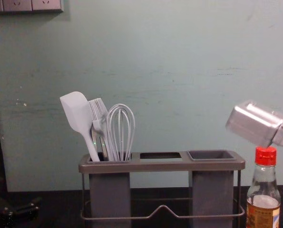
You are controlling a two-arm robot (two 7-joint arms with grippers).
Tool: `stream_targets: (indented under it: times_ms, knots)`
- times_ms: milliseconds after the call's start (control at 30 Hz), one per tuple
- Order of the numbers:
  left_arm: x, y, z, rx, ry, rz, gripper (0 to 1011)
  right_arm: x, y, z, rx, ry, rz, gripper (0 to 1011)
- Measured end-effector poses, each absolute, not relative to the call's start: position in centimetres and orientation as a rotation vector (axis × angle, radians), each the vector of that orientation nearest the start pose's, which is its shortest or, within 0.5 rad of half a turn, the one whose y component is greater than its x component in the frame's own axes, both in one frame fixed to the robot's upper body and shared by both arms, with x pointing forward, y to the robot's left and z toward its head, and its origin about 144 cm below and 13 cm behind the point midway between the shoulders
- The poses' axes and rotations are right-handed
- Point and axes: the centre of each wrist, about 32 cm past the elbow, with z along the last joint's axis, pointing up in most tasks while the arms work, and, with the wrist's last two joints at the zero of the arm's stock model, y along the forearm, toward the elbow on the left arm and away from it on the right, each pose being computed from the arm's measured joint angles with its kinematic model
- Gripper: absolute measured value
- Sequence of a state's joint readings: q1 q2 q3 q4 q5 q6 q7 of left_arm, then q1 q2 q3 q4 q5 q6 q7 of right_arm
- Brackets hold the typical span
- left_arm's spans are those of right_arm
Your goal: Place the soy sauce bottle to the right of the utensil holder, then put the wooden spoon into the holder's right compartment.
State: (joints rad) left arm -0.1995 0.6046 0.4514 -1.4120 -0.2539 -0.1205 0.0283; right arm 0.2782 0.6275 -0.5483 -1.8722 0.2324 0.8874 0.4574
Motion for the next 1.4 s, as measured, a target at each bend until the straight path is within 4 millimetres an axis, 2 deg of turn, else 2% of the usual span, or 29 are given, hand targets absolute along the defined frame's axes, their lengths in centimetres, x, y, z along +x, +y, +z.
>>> stream_targets:
  times_ms: [633, 1400]
  knots:
    - [48.9, 31.0, 114.0, 0.304, -0.285, 1.248, 1005, 47.9, -20.9, 123.1, -0.837, 0.208, -0.723, 1004]
    - [48.9, 31.0, 114.0, 0.304, -0.285, 1.248, 1005, 48.3, -21.0, 122.5, -0.813, 0.242, -0.727, 1004]
